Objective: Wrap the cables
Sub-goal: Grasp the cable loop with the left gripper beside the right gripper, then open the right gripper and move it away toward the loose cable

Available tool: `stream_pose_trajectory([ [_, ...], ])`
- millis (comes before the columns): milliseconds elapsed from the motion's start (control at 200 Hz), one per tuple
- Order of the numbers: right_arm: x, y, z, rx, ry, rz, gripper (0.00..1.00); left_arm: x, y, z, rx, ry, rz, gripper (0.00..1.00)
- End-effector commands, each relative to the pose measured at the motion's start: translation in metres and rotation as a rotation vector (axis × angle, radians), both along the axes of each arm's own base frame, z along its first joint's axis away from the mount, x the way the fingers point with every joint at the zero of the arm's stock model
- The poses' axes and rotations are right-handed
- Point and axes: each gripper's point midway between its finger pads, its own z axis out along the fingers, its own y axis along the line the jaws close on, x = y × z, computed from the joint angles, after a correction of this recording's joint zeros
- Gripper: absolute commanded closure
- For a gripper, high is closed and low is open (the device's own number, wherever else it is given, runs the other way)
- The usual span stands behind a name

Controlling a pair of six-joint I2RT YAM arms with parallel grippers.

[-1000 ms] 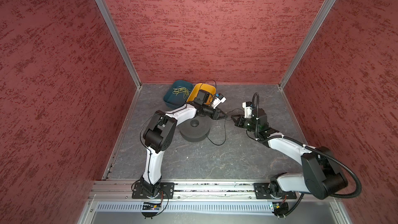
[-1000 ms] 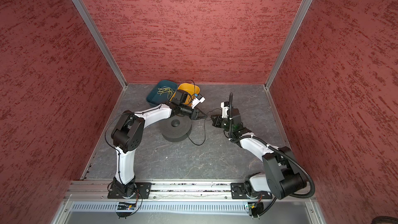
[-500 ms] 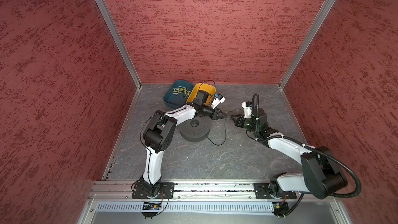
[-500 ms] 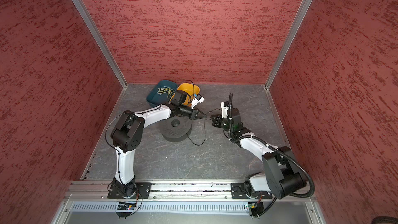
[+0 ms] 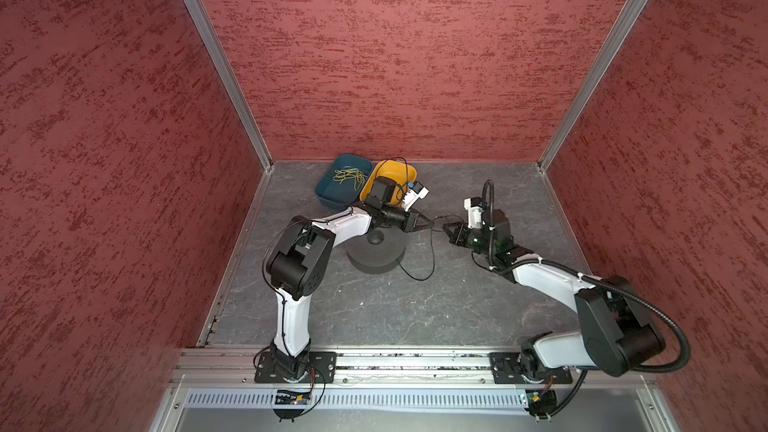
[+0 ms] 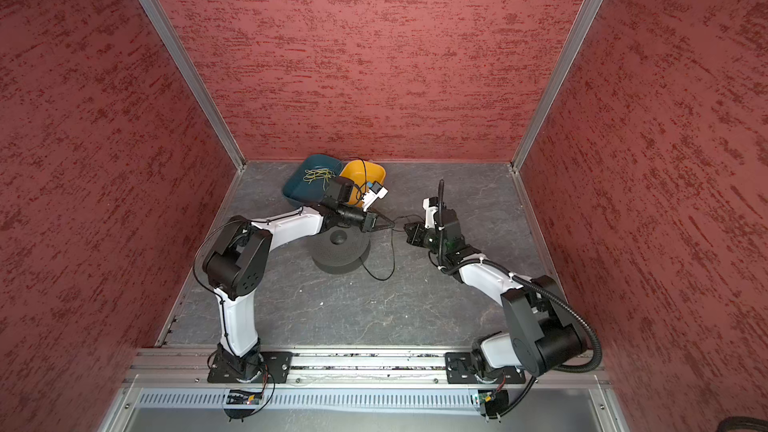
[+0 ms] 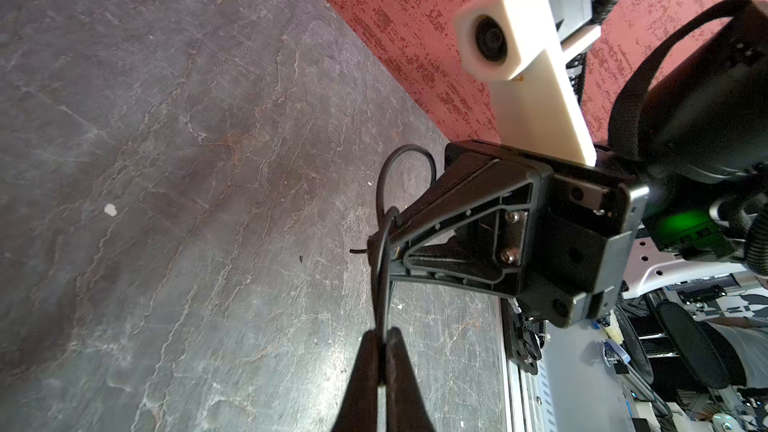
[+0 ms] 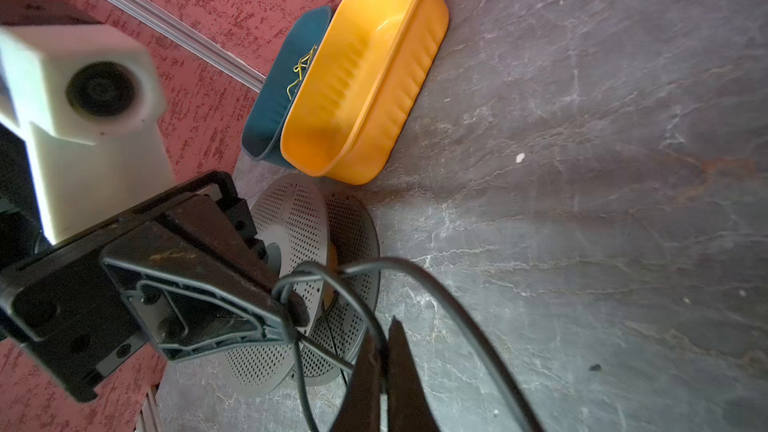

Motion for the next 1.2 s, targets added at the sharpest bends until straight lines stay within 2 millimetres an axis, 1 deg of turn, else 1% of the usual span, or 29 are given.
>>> stream_pose_trajectory([
  [0, 0.010, -0.024, -0.020, -0.067, 0.070, -0.133, 1.00, 0.008, 0.013, 0.029, -0.066, -0.053, 0.029, 1.00],
  [135, 0.010, -0.024, -0.022, -0.067, 0.076, -0.135, 1.00, 0.013, 0.024, 0.038, -0.112, -0.061, 0.081, 1.00],
  [256, 0.011, -0.025, -0.019, -0.067, 0.068, -0.137, 1.00, 0.019, 0.035, 0.045, -0.166, -0.070, 0.139, 1.00],
  [301, 0.011, -0.024, -0.018, -0.064, 0.062, -0.134, 1.00, 0.020, 0.037, 0.045, -0.180, -0.055, 0.156, 1.00],
  [326, 0.011, -0.023, -0.016, -0.060, 0.055, -0.128, 1.00, 0.021, 0.037, 0.050, -0.203, -0.072, 0.157, 1.00],
  [381, 0.011, -0.020, -0.012, -0.050, 0.037, -0.108, 1.00, 0.021, 0.038, 0.050, -0.218, -0.072, 0.170, 1.00],
  [531, 0.011, -0.019, -0.010, -0.051, 0.024, -0.100, 1.00, 0.026, 0.042, 0.055, -0.253, -0.082, 0.245, 1.00],
  [611, 0.010, -0.020, -0.009, -0.049, 0.020, -0.105, 1.00, 0.031, 0.049, 0.060, -0.288, -0.083, 0.317, 1.00],
  [711, 0.010, -0.024, -0.007, -0.045, 0.021, -0.129, 1.00, 0.032, 0.056, 0.068, -0.330, -0.097, 0.378, 1.00],
  [802, 0.012, -0.032, -0.009, -0.034, 0.044, -0.191, 1.00, 0.028, 0.061, 0.074, -0.366, -0.120, 0.407, 1.00],
  [912, 0.015, -0.044, -0.009, 0.004, 0.064, -0.285, 1.00, 0.019, 0.061, 0.079, -0.387, -0.154, 0.393, 1.00],
  [1027, 0.020, -0.045, -0.002, 0.071, 0.064, -0.322, 1.00, 0.006, 0.058, 0.083, -0.410, -0.215, 0.389, 1.00],
  [1107, 0.025, -0.047, -0.002, 0.088, 0.072, -0.345, 1.00, 0.005, 0.060, 0.084, -0.414, -0.220, 0.417, 1.00],
  [1197, 0.028, -0.057, -0.004, 0.101, 0.078, -0.400, 1.00, 0.007, 0.068, 0.086, -0.416, -0.242, 0.485, 1.00],
])
